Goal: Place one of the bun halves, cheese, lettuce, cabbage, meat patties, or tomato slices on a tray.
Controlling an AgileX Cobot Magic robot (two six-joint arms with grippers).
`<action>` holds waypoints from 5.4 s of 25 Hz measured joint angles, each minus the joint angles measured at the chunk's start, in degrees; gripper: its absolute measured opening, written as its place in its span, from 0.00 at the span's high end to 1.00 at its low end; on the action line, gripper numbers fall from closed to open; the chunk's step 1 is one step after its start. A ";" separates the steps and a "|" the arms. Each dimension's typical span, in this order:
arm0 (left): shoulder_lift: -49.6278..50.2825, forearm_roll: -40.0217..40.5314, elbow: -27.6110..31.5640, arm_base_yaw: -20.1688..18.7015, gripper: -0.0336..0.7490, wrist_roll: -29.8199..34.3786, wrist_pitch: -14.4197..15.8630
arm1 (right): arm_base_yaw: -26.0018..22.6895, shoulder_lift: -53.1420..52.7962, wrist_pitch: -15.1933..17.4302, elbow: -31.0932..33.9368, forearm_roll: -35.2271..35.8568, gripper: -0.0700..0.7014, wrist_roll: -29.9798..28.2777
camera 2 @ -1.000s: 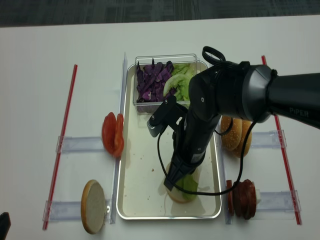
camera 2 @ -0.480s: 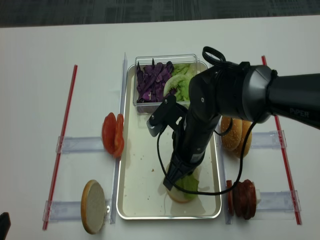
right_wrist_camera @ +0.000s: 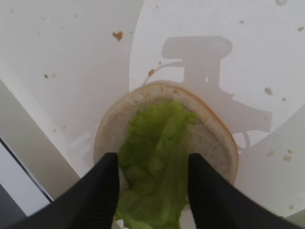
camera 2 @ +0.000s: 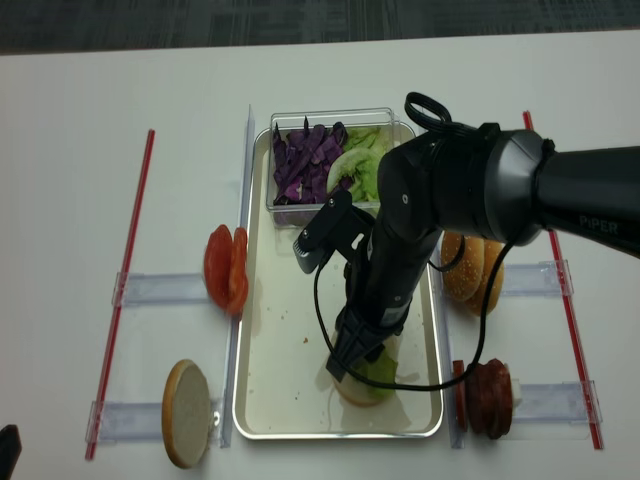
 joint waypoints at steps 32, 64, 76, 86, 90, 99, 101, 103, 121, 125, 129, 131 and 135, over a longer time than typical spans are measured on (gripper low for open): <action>0.00 0.00 0.00 0.00 0.67 0.00 0.00 | -14.09 -3.36 -3.48 -9.05 0.38 0.42 -1.31; 0.00 0.00 0.00 0.00 0.67 0.00 0.00 | -40.00 -3.36 1.46 -9.05 -13.76 0.42 17.91; 0.00 0.00 0.00 0.00 0.67 0.00 0.00 | -40.00 -14.39 6.95 -1.37 -13.98 0.42 18.41; 0.00 0.00 0.00 0.00 0.67 0.00 0.00 | -40.00 -40.89 10.20 17.94 -12.35 0.42 19.34; 0.00 0.00 0.00 0.00 0.67 0.00 0.00 | -40.00 -46.80 12.06 21.53 -11.92 0.42 19.34; 0.00 0.00 0.00 0.00 0.67 0.00 0.00 | -40.00 -68.27 16.37 29.46 -11.28 0.42 17.41; 0.00 0.00 0.00 0.00 0.67 0.00 0.00 | -40.00 -70.62 18.79 29.66 -11.28 0.42 17.41; 0.00 0.00 0.00 0.00 0.67 0.00 0.00 | -40.00 -72.44 22.37 29.66 -11.28 0.42 17.41; 0.00 0.00 0.00 0.00 0.67 0.00 0.00 | -40.00 -89.92 22.46 31.98 -12.48 0.42 24.78; 0.00 0.00 0.00 0.00 0.67 0.00 0.00 | -40.00 -90.53 21.07 31.98 -12.69 0.42 24.91; 0.00 0.00 0.00 0.00 0.67 0.00 0.00 | -40.00 -90.52 20.32 31.98 -13.47 0.42 24.91; 0.00 0.00 0.00 0.00 0.67 0.00 0.00 | -40.00 -90.52 20.19 32.10 -13.61 0.42 24.91; 0.00 0.00 0.00 0.00 0.67 0.00 0.00 | -40.00 -90.92 19.15 32.56 -14.41 0.42 24.22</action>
